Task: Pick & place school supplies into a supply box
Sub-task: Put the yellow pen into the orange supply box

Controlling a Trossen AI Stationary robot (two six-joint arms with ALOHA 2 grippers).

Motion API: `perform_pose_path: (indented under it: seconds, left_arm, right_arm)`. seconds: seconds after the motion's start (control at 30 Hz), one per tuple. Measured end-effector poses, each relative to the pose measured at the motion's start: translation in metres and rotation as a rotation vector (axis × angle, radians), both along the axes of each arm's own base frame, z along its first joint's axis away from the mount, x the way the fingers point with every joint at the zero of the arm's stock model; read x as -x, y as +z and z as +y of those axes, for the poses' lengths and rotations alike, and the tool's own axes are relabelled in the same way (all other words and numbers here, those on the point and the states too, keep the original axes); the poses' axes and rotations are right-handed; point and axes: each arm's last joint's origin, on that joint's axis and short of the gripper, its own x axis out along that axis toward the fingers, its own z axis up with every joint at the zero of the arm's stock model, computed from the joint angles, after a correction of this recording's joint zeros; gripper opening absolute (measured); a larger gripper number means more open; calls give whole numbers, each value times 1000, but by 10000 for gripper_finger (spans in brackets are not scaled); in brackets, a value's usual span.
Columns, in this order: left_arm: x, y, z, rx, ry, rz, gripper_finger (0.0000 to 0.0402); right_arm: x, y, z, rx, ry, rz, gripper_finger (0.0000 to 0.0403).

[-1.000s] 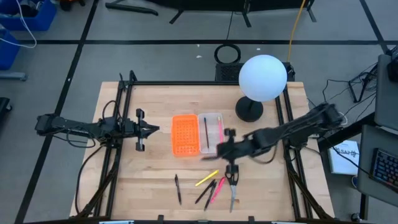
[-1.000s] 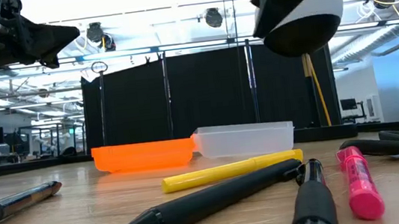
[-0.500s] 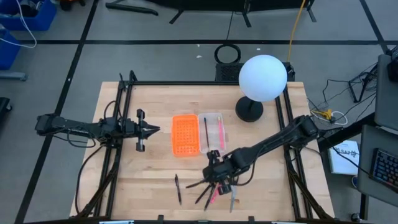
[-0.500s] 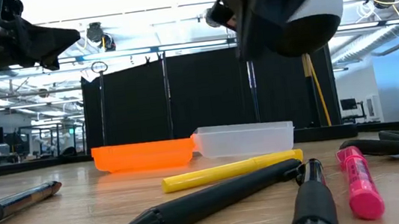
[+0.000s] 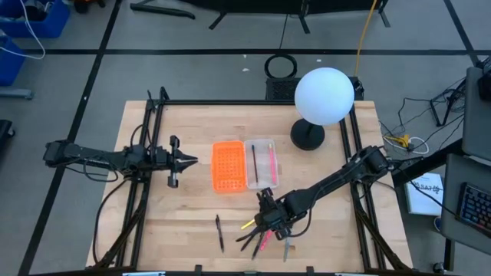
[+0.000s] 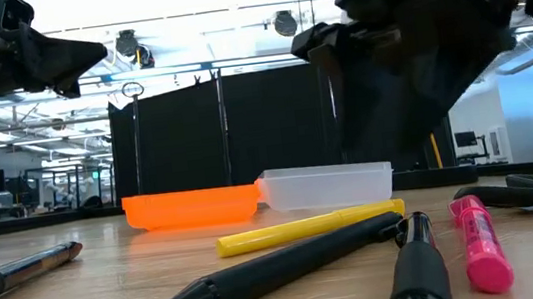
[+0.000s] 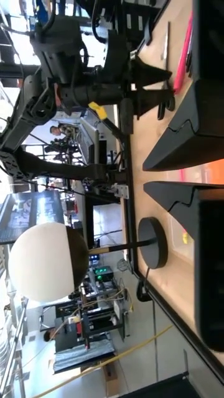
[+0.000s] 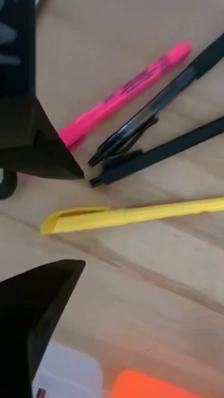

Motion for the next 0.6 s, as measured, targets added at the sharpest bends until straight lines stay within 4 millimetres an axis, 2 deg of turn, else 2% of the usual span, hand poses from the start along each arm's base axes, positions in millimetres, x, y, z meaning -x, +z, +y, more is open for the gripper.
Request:
perform_pose_path:
  seconds: [0.2, 0.6]
  left_arm:
    - [0, -2, 0, -1, -5, 16, 47]
    - [0, -2, 0, -2, -5, 23, 47]
  right_arm:
    - [0, -12, -3, -7, 30, -35, 217]
    - [6, -42, -24, -32, -6, -40, 206]
